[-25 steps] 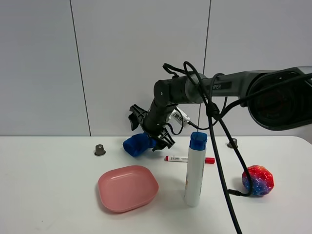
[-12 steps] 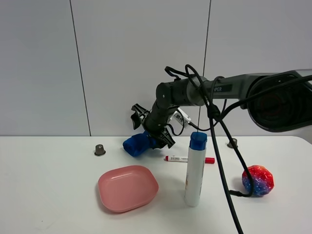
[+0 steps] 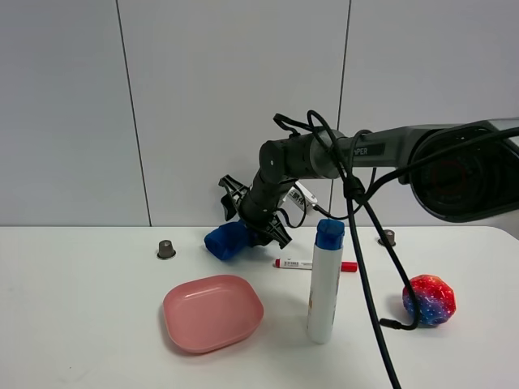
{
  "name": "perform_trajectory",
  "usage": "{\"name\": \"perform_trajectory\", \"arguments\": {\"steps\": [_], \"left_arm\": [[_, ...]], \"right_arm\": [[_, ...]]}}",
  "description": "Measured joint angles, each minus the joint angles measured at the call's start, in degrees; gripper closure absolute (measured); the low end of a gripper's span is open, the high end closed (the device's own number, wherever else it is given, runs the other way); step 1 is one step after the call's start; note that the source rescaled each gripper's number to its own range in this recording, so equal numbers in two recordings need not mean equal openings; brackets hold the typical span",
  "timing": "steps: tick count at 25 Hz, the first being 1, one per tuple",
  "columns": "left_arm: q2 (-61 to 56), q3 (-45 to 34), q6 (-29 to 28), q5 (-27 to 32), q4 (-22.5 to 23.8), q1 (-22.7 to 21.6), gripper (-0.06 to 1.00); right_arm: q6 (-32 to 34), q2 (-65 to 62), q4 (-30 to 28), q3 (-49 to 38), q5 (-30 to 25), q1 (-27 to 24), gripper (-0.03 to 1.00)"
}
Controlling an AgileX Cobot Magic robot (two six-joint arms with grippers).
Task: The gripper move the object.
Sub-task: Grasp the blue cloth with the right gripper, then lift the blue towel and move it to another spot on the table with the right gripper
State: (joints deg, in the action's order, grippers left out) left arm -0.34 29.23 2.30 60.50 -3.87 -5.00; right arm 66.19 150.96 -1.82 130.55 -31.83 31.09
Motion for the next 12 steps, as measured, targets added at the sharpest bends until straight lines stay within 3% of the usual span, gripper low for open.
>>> {"name": "perform_trajectory", "arguments": {"steps": [3,4,5,12], "left_arm": [[0.0,0.0,0.0,0.0,0.0,0.0,-0.06],[0.0,0.0,0.0,0.0,0.0,0.0,-0.06],[0.0,0.0,0.0,0.0,0.0,0.0,-0.06],[0.0,0.0,0.0,0.0,0.0,0.0,-0.06]], "right_arm": [[-0.9,0.0,0.0,0.0,0.0,0.0,0.66],[-2.6,0.1,0.0,0.0,0.0,0.0,0.89],[-4.0,0.1,0.0,0.0,0.0,0.0,0.97],[-14.3,0.1,0.8,0.0,0.1,0.0,0.97]]}}
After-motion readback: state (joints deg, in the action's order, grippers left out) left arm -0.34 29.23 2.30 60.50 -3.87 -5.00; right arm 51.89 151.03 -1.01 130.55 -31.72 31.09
